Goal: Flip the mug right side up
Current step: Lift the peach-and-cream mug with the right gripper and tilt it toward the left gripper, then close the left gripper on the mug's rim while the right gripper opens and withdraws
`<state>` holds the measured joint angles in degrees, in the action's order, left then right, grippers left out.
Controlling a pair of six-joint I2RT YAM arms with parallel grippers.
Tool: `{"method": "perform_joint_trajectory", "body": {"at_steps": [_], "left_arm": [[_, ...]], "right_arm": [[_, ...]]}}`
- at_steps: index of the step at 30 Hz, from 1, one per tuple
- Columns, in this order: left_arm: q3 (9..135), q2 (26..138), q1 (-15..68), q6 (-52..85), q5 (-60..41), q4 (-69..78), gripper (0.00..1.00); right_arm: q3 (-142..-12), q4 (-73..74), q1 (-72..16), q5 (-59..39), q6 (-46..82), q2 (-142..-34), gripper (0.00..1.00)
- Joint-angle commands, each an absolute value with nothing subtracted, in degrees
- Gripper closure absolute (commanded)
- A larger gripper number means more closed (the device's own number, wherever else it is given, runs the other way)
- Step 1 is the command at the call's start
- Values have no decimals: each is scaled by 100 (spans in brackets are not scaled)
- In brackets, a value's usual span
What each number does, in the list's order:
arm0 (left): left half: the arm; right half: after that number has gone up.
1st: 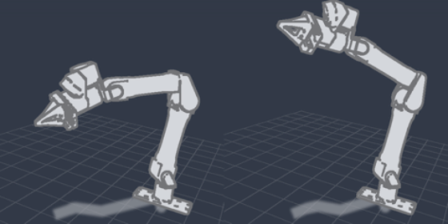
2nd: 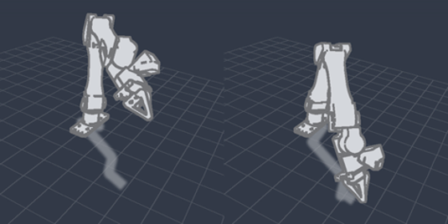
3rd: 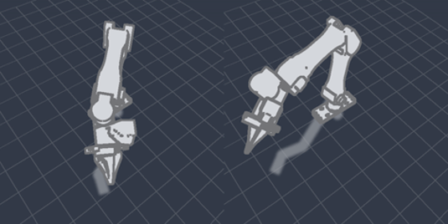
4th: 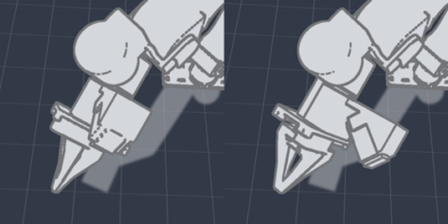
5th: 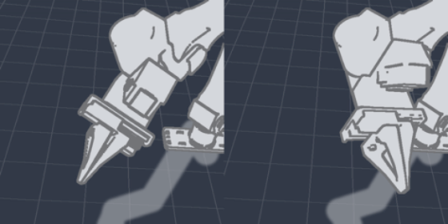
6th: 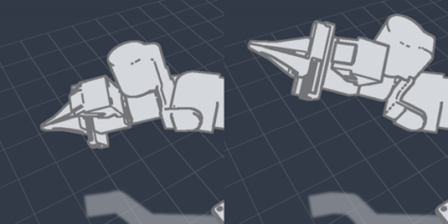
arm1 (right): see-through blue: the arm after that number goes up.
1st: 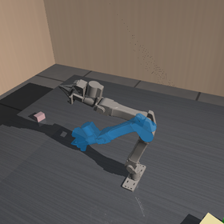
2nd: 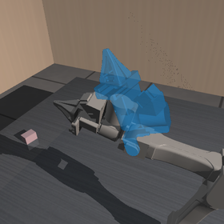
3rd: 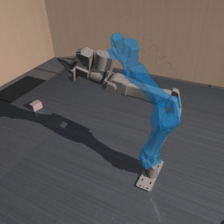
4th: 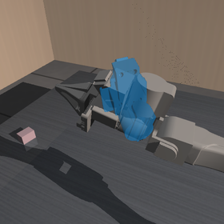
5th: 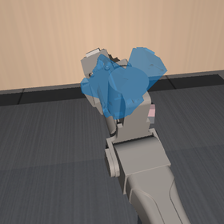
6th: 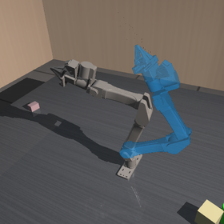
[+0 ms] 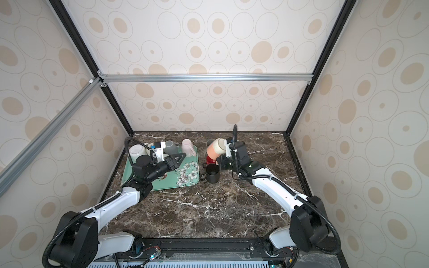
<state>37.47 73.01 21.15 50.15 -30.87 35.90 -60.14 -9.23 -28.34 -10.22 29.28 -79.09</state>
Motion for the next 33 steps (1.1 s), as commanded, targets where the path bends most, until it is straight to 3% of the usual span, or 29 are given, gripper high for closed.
{"method": "perform_joint_trajectory", "body": {"at_steps": [1, 9, 15, 26, 33], "left_arm": [[4201, 7575, 2667, 5434, -3018, 4544, 46], [4527, 8552, 3121, 6370, -3399, 5844, 45], [4701, 9070, 3145, 7009, -3950, 6887, 48], [4728, 9346, 3157, 7771, -4371, 8378, 53], [4884, 9470, 3174, 7964, -4469, 8637, 66]], "right_arm": [[-5934, 216, -2607, -1825, 3471, -7410, 100], [-5819, 241, -2232, -2523, 3728, -6983, 100], [-5941, 375, -2229, -3726, 3633, -7082, 100], [-5914, 503, -2239, -4252, 3765, -7223, 100], [-5912, 519, -2261, -4471, 3831, -7348, 100]]}}
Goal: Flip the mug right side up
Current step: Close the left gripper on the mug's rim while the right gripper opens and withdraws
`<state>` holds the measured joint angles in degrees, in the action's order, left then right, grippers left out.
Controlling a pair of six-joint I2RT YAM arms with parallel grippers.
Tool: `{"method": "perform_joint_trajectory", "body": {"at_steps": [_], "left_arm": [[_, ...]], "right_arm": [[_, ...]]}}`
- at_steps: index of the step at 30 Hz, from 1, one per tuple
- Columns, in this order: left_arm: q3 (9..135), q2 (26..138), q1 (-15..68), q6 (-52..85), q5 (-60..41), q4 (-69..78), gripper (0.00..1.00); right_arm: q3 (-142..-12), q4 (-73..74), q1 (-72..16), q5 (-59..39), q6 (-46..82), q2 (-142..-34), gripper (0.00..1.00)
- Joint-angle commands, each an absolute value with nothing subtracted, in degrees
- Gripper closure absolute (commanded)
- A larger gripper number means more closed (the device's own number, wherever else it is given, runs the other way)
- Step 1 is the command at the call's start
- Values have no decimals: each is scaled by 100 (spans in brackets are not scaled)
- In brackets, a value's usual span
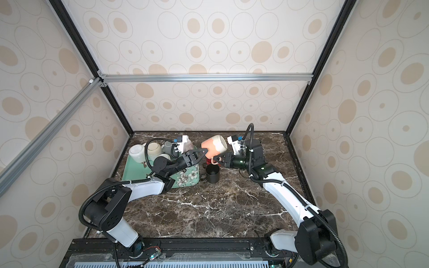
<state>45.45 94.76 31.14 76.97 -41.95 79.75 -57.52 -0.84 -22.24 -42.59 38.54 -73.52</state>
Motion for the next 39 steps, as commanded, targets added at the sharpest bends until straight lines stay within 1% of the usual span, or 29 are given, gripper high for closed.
{"method": "perform_joint_trajectory", "body": {"at_steps": [1, 4, 5, 8, 11, 13, 15, 17, 18, 20, 22, 25, 28, 31, 33, 35, 39], "left_arm": [[4893, 9478, 3189, 7975, -4480, 8654, 67], [4961, 9526, 3201, 7998, -4511, 8702, 74], [4982, 9539, 3212, 8019, -4533, 8713, 80], [5048, 9606, 3209, 8107, -4581, 8831, 100], [5059, 9626, 3217, 8135, -4637, 8983, 100], [5021, 9571, 3217, 8028, -4660, 8927, 100], [4985, 9457, 3215, 7791, -4701, 8701, 100], [4986, 9311, 3210, 7472, -4753, 8320, 100], [5000, 9217, 3208, 7265, -4791, 8060, 100], [5059, 9019, 3217, 6776, -4840, 7490, 100], [5195, 8789, 3187, 6167, -4934, 6612, 100], [5558, 8310, 3057, 4775, -4958, 4809, 100], [6027, 7800, 2947, 3110, -4610, 2850, 100], [6486, 7383, 2946, 1612, -3965, 1187, 100], [6655, 7127, 2953, 808, -3535, 463, 100], [6697, 6865, 2953, 275, -3190, 48, 100], [6619, 6373, 2975, -710, -2885, -478, 100]], "right_arm": [[-5906, 510, -2265, -4475, 3824, -7348, 100], [-5890, 442, -2269, -4482, 3794, -7361, 100], [-5896, 408, -2280, -4483, 3772, -7356, 100], [-5892, 302, -2279, -4424, 3727, -7357, 100], [-5906, 150, -2279, -4318, 3661, -7326, 100], [-5924, 6, -2283, -4173, 3581, -7283, 94], [-5941, -208, -2277, -3970, 3466, -7207, 79], [-5943, -369, -2277, -3791, 3350, -7126, 68], [-5946, -472, -2281, -3681, 3283, -7075, 63], [-5967, -725, -2277, -3374, 3160, -6964, 56], [-5982, -1065, -2278, -2867, 3064, -6825, 54], [-5918, -1345, -2281, -2329, 2865, -6575, 52], [-5807, -1440, -2277, -2083, 2738, -6341, 51], [-5733, -1532, -2283, -1857, 2629, -6156, 50], [-5666, -1531, -2281, -1695, 2597, -6055, 51], [-5609, -1495, -2282, -1577, 2584, -5996, 51], [-5580, -1417, -2276, -1470, 2574, -5972, 51]]}}
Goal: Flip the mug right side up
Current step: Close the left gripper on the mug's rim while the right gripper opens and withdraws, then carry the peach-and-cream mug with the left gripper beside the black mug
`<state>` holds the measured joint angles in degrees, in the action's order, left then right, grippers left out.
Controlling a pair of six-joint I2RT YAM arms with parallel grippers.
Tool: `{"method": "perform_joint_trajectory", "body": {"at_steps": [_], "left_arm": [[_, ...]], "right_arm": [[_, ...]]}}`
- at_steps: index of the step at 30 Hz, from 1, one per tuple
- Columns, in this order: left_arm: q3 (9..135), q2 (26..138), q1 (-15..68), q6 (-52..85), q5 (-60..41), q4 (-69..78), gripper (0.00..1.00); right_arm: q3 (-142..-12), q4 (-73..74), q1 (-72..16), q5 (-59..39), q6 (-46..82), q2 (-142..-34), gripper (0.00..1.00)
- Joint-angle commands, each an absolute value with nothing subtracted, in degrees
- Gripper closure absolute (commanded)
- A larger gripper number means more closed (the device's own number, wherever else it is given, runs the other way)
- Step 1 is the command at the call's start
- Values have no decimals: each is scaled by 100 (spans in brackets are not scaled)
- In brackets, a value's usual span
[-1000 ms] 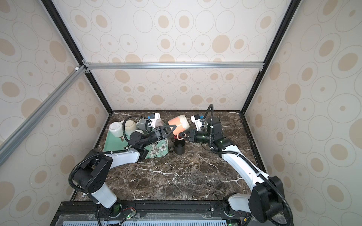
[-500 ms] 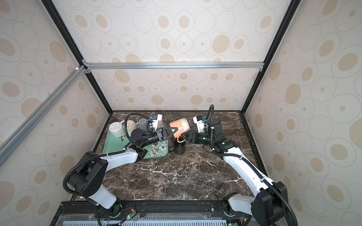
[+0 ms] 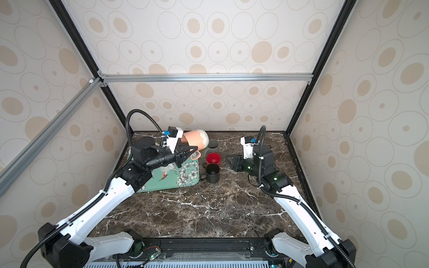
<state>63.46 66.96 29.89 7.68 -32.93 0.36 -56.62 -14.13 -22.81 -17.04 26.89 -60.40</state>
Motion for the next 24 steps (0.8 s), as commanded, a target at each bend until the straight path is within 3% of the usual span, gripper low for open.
{"method": "perform_joint_trajectory", "body": {"at_steps": [1, 8, 11, 24], "left_arm": [[6609, 6280, 2997, -979, -2888, -643, 100], [6697, 6049, 3413, -2668, -2727, -1973, 100], [6662, 6110, 3732, -3061, -2196, -2339, 100], [6823, 7772, 5404, -3786, -74, -3822, 100]], "right_arm": [[-5574, -1386, -2278, -1454, 2582, -5993, 51], [-5651, -1302, -2284, -1507, 2602, -6301, 51], [-5803, -1461, -2279, -1623, 2602, -6518, 51], [-5843, -2142, -2281, -1181, 2247, -6449, 51]]}}
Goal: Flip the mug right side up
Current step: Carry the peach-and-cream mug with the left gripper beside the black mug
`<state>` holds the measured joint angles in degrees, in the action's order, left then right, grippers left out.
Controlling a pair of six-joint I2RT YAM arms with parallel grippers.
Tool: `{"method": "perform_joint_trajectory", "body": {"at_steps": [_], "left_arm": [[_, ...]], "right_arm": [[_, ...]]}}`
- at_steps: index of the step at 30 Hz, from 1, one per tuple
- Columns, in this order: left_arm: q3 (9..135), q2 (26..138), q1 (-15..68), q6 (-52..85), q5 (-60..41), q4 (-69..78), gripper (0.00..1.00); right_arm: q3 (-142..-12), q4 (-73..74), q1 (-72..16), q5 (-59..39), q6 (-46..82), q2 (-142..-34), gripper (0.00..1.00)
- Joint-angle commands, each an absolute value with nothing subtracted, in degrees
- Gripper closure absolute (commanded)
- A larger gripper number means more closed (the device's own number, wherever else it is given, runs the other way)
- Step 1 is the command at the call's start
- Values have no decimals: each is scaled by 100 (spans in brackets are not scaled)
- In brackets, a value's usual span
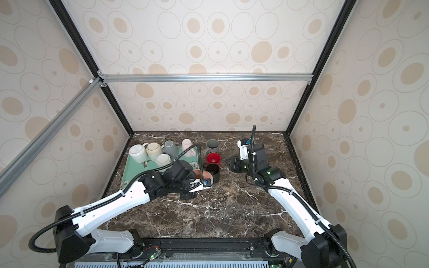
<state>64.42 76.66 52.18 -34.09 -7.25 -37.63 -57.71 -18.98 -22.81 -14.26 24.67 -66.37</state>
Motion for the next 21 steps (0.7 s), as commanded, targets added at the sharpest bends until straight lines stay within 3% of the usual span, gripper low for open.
{"method": "perform_joint_trajectory", "body": {"at_steps": [1, 10, 21], "left_arm": [[6891, 7911, 5491, -3747, 9, -3862, 100], [7004, 8434, 5931, -3599, 25, -3909, 100], [7206, 9041, 5941, -3663, -396, -4296, 100]], "right_arm": [[-5796, -2136, -2276, -1098, 2221, -6419, 51], [-6151, -2371, -2269, -1217, 2109, -6785, 51], [-6017, -2673, -2274, -864, 2004, -6491, 51]]}}
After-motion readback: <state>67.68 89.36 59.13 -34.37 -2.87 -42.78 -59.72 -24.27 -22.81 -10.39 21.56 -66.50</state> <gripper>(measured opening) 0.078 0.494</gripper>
